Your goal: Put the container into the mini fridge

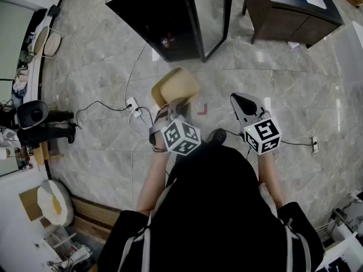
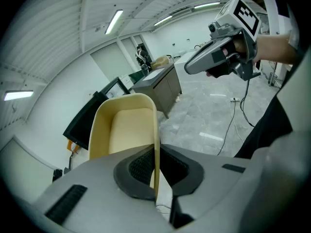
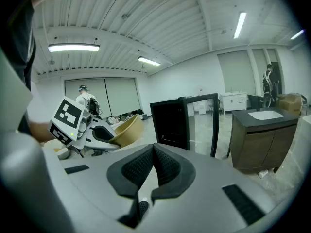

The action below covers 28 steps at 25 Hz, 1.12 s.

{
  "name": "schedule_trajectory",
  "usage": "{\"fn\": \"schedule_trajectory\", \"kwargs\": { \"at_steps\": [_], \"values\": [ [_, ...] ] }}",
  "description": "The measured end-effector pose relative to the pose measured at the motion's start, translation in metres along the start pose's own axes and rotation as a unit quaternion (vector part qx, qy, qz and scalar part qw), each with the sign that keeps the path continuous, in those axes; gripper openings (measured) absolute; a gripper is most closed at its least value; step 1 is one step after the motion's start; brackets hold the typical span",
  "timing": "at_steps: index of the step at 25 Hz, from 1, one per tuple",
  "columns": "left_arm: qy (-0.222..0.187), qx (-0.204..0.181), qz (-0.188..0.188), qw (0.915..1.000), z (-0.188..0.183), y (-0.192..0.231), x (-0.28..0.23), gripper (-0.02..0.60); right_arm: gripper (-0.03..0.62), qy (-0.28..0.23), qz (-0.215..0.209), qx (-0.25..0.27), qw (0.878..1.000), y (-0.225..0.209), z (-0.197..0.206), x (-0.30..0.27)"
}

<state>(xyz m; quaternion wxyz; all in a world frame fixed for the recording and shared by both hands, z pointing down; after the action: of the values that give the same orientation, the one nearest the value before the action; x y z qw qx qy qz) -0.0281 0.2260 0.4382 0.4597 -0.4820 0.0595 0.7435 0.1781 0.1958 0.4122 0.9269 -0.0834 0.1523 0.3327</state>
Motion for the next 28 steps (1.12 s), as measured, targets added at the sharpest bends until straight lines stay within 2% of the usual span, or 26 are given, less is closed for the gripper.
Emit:
{"fn": "schedule_trajectory", "kwargs": {
  "at_steps": [10,14,17,28],
  "values": [
    [0.003,-0.015,0.007,0.9999,-0.001,-0.018,0.008,0.040,0.018,0.004,0.003,-0.001,1.000,0.017,0.012,0.022],
    [0.006,-0.013,0.006,0.9999,0.000,-0.024,0.010,0.040,0.018,-0.014,-0.008,0.004,1.000,0.020,0.013,0.028],
    [0.007,-0.011,0.004,0.9999,0.001,-0.025,0.010,0.040,0.018,-0.017,0.006,0.014,1.000,0.021,0.014,0.032],
    [0.005,-0.011,0.013,0.9998,0.006,0.001,-0.008,0.040,0.018,0.008,0.023,-0.005,1.000,0.015,0.016,0.013]
  ]
}}
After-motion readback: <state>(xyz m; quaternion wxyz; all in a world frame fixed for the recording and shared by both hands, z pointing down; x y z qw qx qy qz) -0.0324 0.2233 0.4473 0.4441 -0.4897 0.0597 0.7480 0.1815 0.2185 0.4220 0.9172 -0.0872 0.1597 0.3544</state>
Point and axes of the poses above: the fingertips, and each gripper's own axes: x backward along the fingers, y to its left, z out of its underside, the point moved 8 cm from there along x, backward along the fingers, and after that the axes turned 8 degrees about x, right-handed, at the moved point
